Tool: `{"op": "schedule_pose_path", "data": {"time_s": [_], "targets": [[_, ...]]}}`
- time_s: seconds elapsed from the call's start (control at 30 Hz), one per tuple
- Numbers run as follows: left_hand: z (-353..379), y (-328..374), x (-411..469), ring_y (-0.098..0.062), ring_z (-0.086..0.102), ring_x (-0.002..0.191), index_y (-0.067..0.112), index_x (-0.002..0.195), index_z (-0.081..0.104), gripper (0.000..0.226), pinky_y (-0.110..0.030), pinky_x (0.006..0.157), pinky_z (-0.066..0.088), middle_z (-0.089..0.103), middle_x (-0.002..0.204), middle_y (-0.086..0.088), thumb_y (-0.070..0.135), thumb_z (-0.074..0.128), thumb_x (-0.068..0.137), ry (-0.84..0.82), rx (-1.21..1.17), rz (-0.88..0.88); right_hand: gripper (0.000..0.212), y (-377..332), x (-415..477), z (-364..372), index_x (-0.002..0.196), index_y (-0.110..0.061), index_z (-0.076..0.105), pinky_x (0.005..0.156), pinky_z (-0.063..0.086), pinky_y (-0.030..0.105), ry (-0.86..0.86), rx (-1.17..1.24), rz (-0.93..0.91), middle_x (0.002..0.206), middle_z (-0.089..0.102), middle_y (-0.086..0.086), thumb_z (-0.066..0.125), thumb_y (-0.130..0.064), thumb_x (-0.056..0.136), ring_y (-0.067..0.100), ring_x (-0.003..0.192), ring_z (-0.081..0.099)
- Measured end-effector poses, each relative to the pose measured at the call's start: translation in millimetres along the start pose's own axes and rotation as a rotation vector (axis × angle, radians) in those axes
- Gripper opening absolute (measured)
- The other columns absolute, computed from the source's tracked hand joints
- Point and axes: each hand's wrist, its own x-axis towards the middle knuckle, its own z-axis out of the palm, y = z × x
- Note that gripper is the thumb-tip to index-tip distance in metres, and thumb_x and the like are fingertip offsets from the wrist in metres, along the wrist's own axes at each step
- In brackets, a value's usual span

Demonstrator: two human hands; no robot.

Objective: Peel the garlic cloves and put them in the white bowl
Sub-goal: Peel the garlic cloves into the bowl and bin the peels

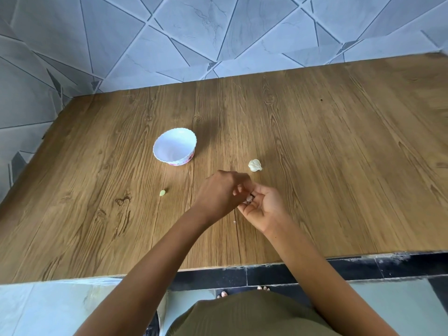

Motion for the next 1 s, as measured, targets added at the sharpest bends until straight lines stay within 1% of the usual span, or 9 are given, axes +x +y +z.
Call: {"op": "schedule_pose_path", "data": {"time_s": [0.07, 0.17, 0.23, 0.37, 0.53, 0.63, 0.83, 0.9, 1.0], "targets": [[-6.4, -7.1, -1.0, -0.011, 0.063, 0.076, 0.017, 0.096, 0.073, 0.016, -0.028, 0.073, 0.052, 0.072, 0.091, 0.003, 0.011, 0.063, 0.085, -0.009, -0.121, -0.015, 0.025, -4.4, 1.5, -2.1, 0.087, 0.005, 0.06, 0.08, 0.053, 0.034, 0.004, -0.001, -0.009, 0.081, 0.064, 0.016, 0.04, -0.008, 0.096, 0.024, 0.078, 0.063], [-8.3, -16.8, -2.3, -0.005, 0.06, 0.073, 0.011, 0.095, 0.074, 0.022, -0.012, 0.072, 0.049, 0.073, 0.092, 0.0, -0.001, 0.058, 0.084, -0.024, -0.136, -0.042, 0.026, -13.9, 1.6, -4.8, 0.092, 0.005, 0.059, 0.08, 0.05, 0.036, 0.007, 0.029, -0.042, 0.087, 0.062, 0.016, 0.038, -0.01, 0.098, 0.025, 0.088, 0.061], [-1.5, -19.4, -5.6, -0.004, 0.062, 0.082, 0.009, 0.103, 0.072, 0.027, -0.002, 0.073, 0.042, 0.072, 0.102, -0.002, -0.003, 0.054, 0.087, -0.097, -0.085, -0.071, 0.027, -17.7, 0.4, -7.1, 0.093, 0.005, 0.06, 0.084, 0.048, 0.037, 0.009, 0.031, -0.061, 0.09, 0.062, 0.015, 0.037, -0.009, 0.098, 0.024, 0.089, 0.06], [13.9, -19.6, -15.6, -0.012, 0.064, 0.098, 0.011, 0.113, 0.068, 0.034, -0.019, 0.086, 0.049, 0.068, 0.111, -0.003, -0.006, 0.049, 0.09, -0.201, 0.01, -0.014, 0.028, -19.6, -2.6, -10.0, 0.092, 0.005, 0.06, 0.083, 0.048, 0.036, 0.011, 0.02, -0.074, 0.09, 0.063, 0.015, 0.036, -0.009, 0.098, 0.023, 0.09, 0.06], [15.3, -17.4, -23.7, -0.01, 0.063, 0.095, 0.013, 0.112, 0.069, 0.028, -0.021, 0.084, 0.05, 0.067, 0.109, -0.001, 0.004, 0.06, 0.087, -0.248, 0.042, 0.058, 0.028, -21.6, -2.5, -13.8, 0.092, 0.004, 0.061, 0.078, 0.051, 0.034, 0.026, 0.03, -0.09, 0.088, 0.063, 0.014, 0.037, -0.009, 0.098, 0.023, 0.087, 0.061], [19.2, -16.1, -26.5, -0.01, 0.063, 0.095, 0.016, 0.112, 0.068, 0.024, -0.023, 0.083, 0.05, 0.066, 0.11, 0.002, 0.01, 0.058, 0.09, -0.243, 0.1, 0.043, 0.028, -19.4, -2.1, -15.1, 0.093, 0.004, 0.061, 0.077, 0.051, 0.033, 0.023, 0.03, -0.082, 0.088, 0.063, 0.014, 0.037, -0.01, 0.098, 0.022, 0.087, 0.061], [41.1, -6.4, -28.4, -0.018, 0.062, 0.078, 0.013, 0.102, 0.064, 0.018, -0.025, 0.062, 0.046, 0.063, 0.096, -0.002, 0.007, 0.049, 0.092, -0.139, 0.302, 0.013, 0.027, -18.5, -1.1, -16.5, 0.093, 0.004, 0.061, 0.08, 0.052, 0.031, 0.026, 0.022, -0.086, 0.088, 0.063, 0.014, 0.038, -0.009, 0.098, 0.022, 0.086, 0.061], [37.7, -10.9, -23.4, -0.015, 0.063, 0.077, 0.013, 0.094, 0.065, 0.012, -0.025, 0.068, 0.051, 0.067, 0.091, -0.002, 0.007, 0.057, 0.088, -0.118, 0.139, -0.068, 0.027, -17.1, -1.4, -15.8, 0.093, 0.004, 0.061, 0.08, 0.051, 0.032, 0.024, 0.021, -0.077, 0.089, 0.063, 0.015, 0.038, -0.009, 0.097, 0.023, 0.088, 0.061], [14.4, -22.6, -11.9, -0.013, 0.062, 0.069, 0.007, 0.081, 0.068, 0.012, -0.023, 0.07, 0.053, 0.07, 0.08, -0.007, -0.004, 0.067, 0.078, -0.041, -0.4, -0.302, 0.029, -15.9, -1.7, -14.5, 0.091, 0.005, 0.061, 0.085, 0.048, 0.036, 0.024, 0.004, -0.058, 0.091, 0.062, 0.015, 0.037, -0.009, 0.098, 0.023, 0.09, 0.06]]}}
